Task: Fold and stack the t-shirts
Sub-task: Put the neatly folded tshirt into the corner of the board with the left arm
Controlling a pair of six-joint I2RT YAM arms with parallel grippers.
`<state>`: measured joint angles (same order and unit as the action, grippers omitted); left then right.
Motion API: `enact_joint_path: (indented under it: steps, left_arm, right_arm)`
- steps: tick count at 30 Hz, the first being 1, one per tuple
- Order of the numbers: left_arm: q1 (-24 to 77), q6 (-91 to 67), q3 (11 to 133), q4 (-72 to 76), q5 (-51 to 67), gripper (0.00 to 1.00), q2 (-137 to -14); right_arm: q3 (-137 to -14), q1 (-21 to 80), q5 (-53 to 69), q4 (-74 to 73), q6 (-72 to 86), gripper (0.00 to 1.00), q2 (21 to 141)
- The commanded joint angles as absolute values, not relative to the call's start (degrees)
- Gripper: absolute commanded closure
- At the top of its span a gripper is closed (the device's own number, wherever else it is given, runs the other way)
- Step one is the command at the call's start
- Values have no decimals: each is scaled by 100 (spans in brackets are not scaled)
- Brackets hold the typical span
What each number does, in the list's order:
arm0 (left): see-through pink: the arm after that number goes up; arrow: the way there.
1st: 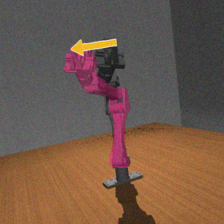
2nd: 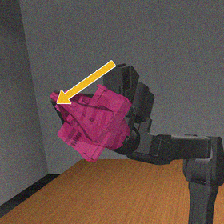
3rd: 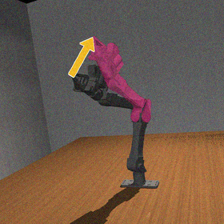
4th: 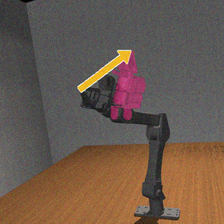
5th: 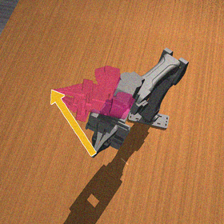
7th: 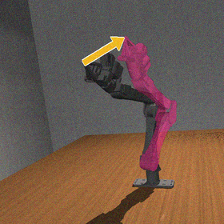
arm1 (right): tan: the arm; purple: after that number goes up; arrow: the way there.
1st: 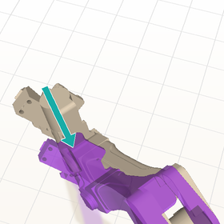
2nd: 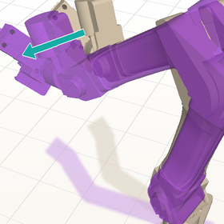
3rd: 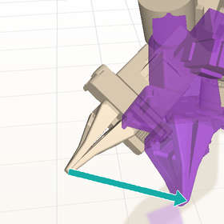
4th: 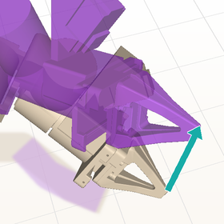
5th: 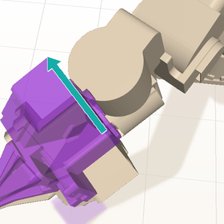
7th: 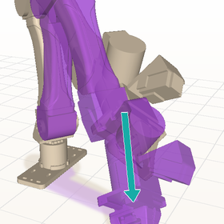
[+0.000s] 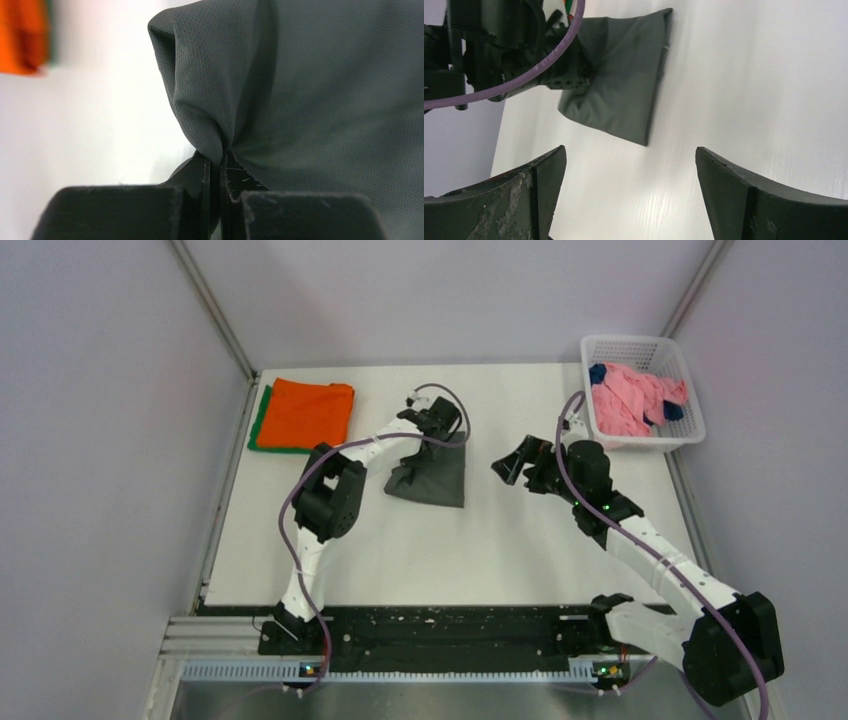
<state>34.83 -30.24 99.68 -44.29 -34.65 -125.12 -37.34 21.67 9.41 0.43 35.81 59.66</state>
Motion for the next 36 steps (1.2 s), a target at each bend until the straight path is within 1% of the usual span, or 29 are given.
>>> enact_joint_path:
  steps: [1,4,6,10,15,26,32,36]
  left_arm:
    - [3232,-1117,10190,-3812,-5287,100,-12121]
    - [3027,417,9852,-2639,-5466,100,-11869]
    - [2831,1040,9747,-2165,-5469,100,-11754]
    - [2387,1482,9825,-1824,-5169,100,-11652]
    - [2038,1982,9952,-1500,-5105,100,-11652]
    - [1631,1909,10391,-1846,-4621,100,-11393]
    - [1389,1505,10356,-2236,-4081,100,-11151]
    - [1380,1494,10329,-2275,-4029,100,-11013]
  right_arm:
    - [-3717,2106,742,52,3339,1,5838]
    - [-3758,2070,637,5,3282,1,5869]
    - [-3778,2052,552,8,3248,1,5895]
    - [-3781,2043,493,4,3196,1,5976]
    - [-3812,2039,440,9,3175,1,6104]
    - [-3864,2026,367,-171,3131,1,6242]
    - [-3841,2020,262,-182,3124,1,6253]
    - [-3871,2015,305,-157,3129,1,6336]
